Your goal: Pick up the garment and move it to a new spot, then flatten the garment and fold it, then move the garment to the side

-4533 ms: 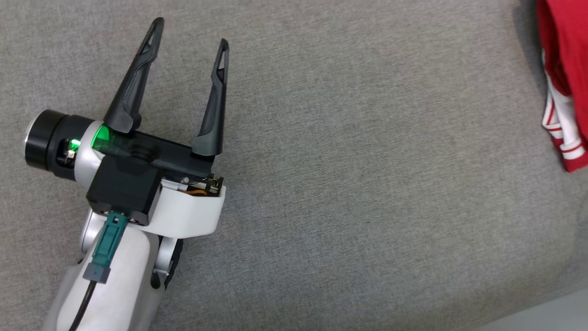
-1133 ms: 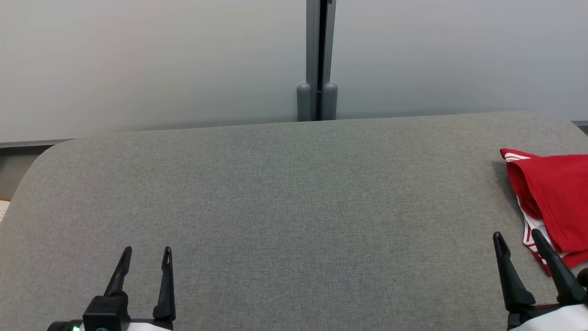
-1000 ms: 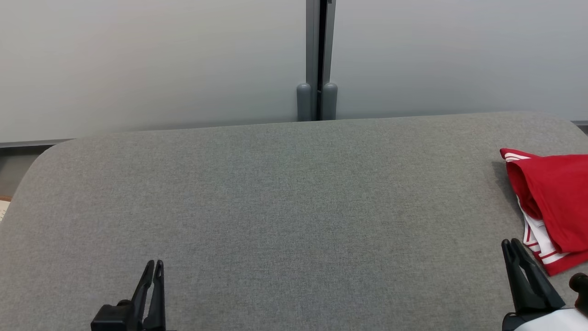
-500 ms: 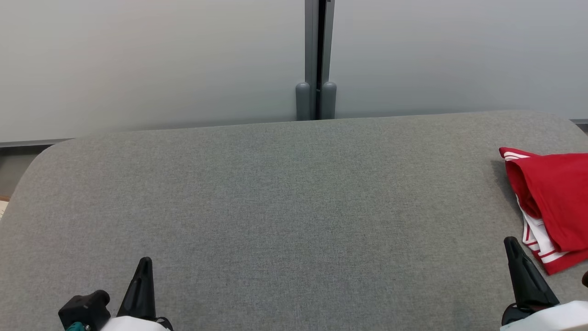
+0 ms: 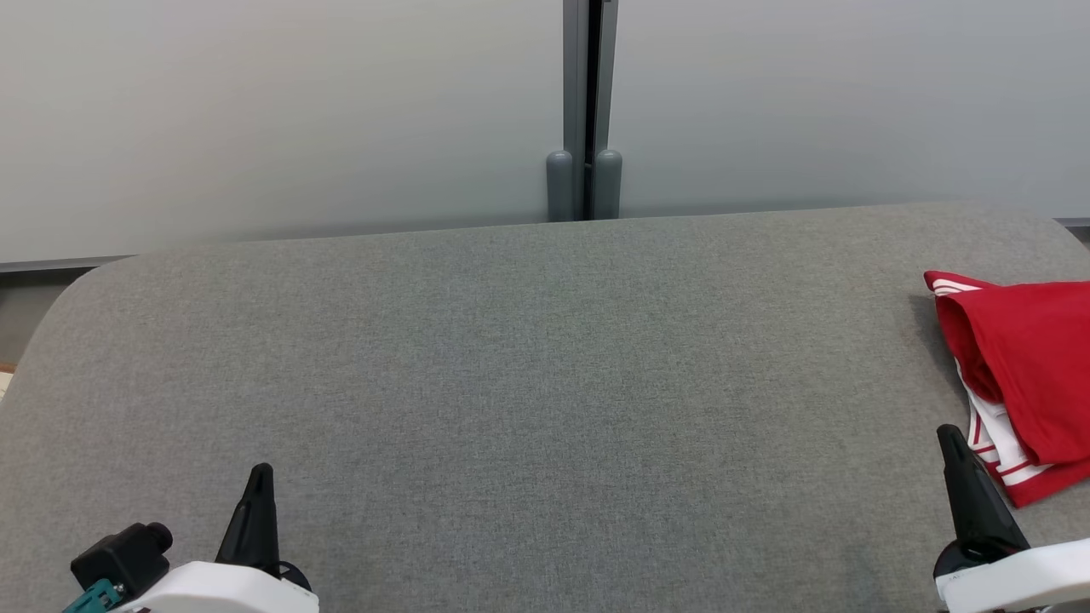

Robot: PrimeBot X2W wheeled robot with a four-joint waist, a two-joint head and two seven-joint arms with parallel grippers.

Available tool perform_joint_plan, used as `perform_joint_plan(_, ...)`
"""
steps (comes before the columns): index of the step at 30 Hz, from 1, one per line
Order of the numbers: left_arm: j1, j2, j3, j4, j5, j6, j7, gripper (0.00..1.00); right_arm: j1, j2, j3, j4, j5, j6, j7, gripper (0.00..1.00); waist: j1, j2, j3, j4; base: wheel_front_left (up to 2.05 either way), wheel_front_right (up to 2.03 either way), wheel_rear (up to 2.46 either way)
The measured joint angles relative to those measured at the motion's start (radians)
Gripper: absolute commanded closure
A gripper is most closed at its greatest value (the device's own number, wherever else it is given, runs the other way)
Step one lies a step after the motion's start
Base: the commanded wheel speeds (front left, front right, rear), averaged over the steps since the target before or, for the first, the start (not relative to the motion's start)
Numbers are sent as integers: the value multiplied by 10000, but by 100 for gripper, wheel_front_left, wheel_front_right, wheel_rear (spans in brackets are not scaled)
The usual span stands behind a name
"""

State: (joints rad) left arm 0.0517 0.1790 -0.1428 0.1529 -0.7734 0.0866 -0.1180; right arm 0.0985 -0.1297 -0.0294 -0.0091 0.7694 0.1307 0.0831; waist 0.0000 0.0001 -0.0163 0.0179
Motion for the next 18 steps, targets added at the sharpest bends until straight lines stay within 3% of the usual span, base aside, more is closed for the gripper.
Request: perform_joint_plan(18, -394, -261, 537, 215, -2290, -577, 477, 100, -485, 151, -165, 660, 2249, -2, 2, 100, 0, 0, 37, -34, 0, 0, 0)
